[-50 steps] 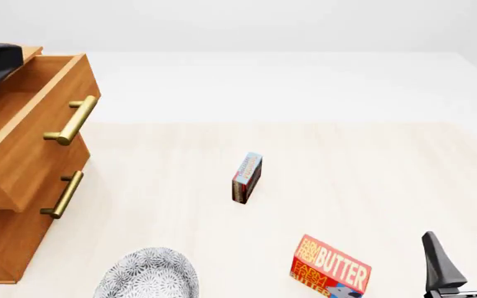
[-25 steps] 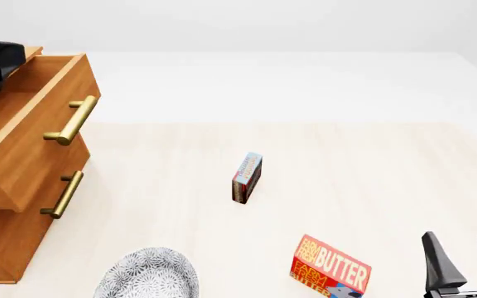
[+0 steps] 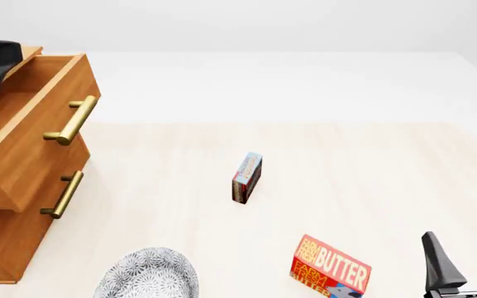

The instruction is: Put the chocolate pudding in the top drawer of the cabinet and close it.

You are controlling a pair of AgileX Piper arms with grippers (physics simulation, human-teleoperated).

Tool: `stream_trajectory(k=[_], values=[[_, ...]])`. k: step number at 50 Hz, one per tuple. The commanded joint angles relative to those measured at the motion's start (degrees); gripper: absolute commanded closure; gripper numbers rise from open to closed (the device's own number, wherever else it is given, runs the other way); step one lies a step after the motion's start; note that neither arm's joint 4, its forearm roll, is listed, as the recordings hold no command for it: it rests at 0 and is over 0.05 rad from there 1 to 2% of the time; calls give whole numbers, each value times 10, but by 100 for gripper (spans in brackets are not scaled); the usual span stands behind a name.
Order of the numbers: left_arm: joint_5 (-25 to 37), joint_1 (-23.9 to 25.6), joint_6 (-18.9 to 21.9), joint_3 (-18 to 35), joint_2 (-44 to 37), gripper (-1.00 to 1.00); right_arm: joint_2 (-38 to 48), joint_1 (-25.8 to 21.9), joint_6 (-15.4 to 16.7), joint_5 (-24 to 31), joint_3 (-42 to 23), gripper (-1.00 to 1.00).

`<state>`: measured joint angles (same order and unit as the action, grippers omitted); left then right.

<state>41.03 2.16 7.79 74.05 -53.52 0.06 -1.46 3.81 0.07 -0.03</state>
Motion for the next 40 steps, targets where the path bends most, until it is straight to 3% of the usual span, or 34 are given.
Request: stream_trajectory(k=[1, 3, 6, 11, 25, 40], values=[[10, 4, -6, 7, -8, -100, 0, 0, 0, 0, 0, -100], [9, -19, 8, 8, -20, -100, 0, -3, -1, -2, 0, -100], [24, -4, -6, 20, -29, -100, 0, -1, -2, -2, 0, -100], [24, -15, 12, 20, -37, -100, 0, -2, -3, -3, 0, -100], [65, -18, -2, 55, -50, -100, 0, -1, -3, -1, 0, -100], [108, -20, 17, 99, -85, -100, 0, -2, -4, -2, 0, -100]])
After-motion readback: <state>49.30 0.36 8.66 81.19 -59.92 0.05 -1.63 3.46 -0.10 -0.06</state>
